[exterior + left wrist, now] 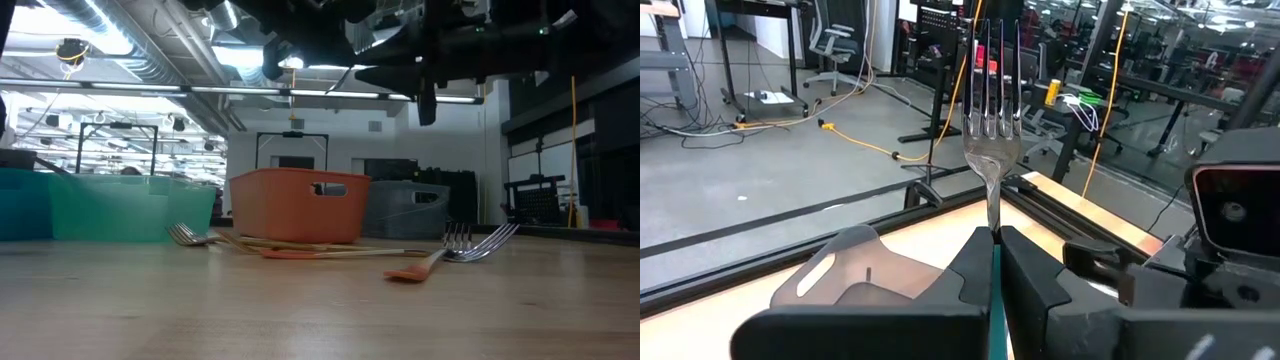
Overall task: Sort silverware by color (type)
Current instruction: Put the blue fork into the black bin
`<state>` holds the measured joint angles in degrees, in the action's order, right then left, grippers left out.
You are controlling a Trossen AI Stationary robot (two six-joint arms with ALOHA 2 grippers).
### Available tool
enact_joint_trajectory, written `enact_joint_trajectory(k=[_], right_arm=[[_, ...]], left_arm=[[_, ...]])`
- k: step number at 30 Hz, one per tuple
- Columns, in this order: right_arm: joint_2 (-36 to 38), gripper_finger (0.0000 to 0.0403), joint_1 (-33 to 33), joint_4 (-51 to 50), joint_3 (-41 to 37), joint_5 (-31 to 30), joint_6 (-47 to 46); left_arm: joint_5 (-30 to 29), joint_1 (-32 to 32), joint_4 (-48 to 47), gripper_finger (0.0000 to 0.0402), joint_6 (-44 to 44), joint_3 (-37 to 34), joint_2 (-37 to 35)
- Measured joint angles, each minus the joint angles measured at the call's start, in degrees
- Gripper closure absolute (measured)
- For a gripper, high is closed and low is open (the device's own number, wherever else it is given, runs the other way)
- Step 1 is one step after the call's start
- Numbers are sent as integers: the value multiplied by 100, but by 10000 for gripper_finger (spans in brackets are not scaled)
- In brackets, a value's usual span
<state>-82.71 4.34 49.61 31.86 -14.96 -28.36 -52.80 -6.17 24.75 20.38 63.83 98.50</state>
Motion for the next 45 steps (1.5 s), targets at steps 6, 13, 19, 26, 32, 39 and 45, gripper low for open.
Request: enact_joint_trajectory(k=[6,13,19,26,32,39,45], right_arm=[[-168,315,-26,129,62,-94,5],[-474,315,-22,130,438,-50,11],[-573,315,-22,178,507,-99,30],[-574,315,-22,86,507,-60,115],[-574,315,-22,85,507,-46,354],[-550,315,-22,-111,507,143,291],[-365,315,-22,-182,507,212,24]], left_arm=[[1,-4,0,397,0,0,0],[35,-21,28,397,0,0,0],[-144,-74,0,397,-7,0,0],[-238,-116,-5,397,-153,0,0],[-209,-125,-20,397,-157,0,0],[-229,-190,-35,397,-166,0,2],[-235,-190,-28,397,-164,0,2]])
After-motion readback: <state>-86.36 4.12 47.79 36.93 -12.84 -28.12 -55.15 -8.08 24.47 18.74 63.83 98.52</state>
